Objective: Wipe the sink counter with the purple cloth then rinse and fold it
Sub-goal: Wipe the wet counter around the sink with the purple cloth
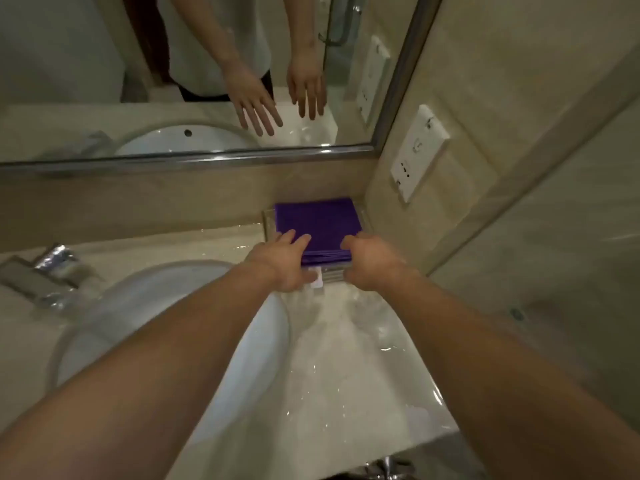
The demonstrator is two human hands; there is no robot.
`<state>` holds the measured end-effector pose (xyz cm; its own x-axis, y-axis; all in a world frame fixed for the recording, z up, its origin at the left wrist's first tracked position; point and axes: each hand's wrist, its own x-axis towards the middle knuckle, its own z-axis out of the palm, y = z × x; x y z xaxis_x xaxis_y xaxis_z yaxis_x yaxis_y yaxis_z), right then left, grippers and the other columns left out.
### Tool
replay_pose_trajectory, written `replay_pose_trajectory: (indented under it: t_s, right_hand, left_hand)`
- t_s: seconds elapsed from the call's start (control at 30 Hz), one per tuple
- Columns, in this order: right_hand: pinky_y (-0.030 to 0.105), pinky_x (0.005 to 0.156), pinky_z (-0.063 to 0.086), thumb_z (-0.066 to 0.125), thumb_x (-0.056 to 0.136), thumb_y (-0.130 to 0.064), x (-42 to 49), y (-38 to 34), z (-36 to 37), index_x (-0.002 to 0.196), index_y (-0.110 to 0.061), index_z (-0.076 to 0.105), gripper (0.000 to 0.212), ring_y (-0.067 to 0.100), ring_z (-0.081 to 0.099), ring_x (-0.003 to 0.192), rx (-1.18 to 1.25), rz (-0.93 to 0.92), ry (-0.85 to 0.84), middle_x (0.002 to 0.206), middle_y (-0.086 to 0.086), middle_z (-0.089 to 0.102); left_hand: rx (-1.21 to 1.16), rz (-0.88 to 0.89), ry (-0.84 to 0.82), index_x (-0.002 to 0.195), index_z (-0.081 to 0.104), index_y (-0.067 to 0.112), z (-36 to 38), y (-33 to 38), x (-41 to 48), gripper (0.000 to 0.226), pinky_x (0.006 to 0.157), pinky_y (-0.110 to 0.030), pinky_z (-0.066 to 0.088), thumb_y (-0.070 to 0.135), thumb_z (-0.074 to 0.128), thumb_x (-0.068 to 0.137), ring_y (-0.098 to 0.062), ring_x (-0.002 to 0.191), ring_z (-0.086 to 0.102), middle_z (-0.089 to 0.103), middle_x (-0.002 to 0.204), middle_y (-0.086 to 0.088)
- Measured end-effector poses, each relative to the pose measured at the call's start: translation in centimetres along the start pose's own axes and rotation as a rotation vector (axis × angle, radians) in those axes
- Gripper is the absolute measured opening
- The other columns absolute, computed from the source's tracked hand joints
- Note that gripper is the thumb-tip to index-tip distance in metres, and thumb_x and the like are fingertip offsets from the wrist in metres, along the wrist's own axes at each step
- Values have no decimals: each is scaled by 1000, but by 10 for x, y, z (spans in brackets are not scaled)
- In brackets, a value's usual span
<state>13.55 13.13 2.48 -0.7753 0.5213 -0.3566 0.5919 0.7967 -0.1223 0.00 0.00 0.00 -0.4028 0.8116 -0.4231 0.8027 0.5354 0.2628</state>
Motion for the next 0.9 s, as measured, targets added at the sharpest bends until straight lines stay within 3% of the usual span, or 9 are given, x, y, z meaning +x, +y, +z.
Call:
replay_pose_trajectory:
  t_s: [0.27, 0.37, 0.53, 0.7, 0.8, 0.9]
  right_hand:
    - [42, 99, 48, 64, 81, -14, 76, 25, 38, 144, -22, 41, 68, 28, 44, 127, -88, -124, -39, 143, 3, 43]
    - [43, 100, 47, 65, 81, -15, 95, 35, 44, 145, -23, 39, 69, 29, 44, 127, -79, -163, -67, 145, 3, 41]
    - [38, 85, 50, 68, 77, -12, 107, 40, 54, 135, -23, 41, 65, 27, 44, 115, -90, -198, 14, 133, 3, 43]
    - [34, 66, 38, 67, 81, -8, 108, 41, 61, 137, -20, 38, 64, 30, 46, 115, -221, -239, 122, 136, 7, 42]
    - [34, 66, 39, 66, 84, -6, 105, 39, 65, 140, -18, 36, 65, 31, 47, 115, -285, -243, 162, 136, 12, 42]
    - [34, 67, 38, 63, 87, -6, 101, 37, 63, 142, -18, 35, 63, 32, 47, 116, -272, -256, 152, 133, 13, 44]
  left_hand:
    - [101, -24, 22, 155, 18, 29, 43, -2, 60, 82, 118, -46, 26, 33, 62, 86, -32, 150, 14, 14, 164, -6]
    - [106, -22, 71, 149, 31, 31, 47, -1, 78, 76, 110, -45, 35, 30, 66, 82, -33, 138, 30, 30, 152, -7]
    - [78, -24, 214, 133, 44, 31, 51, -2, 91, 54, 86, -38, 44, 20, 64, 83, -29, 111, 40, 42, 125, -3]
    - [137, 17, 249, 140, 43, 30, 56, -5, 84, 56, 88, -37, 46, 24, 62, 88, -28, 119, 40, 43, 134, -3]
    - [213, 41, 253, 147, 38, 28, 58, -5, 79, 63, 91, -37, 47, 24, 62, 88, -30, 125, 38, 40, 142, -5]
    - [282, 18, 269, 142, 41, 25, 58, 1, 75, 57, 84, -38, 49, 20, 61, 89, -30, 120, 44, 45, 135, -7]
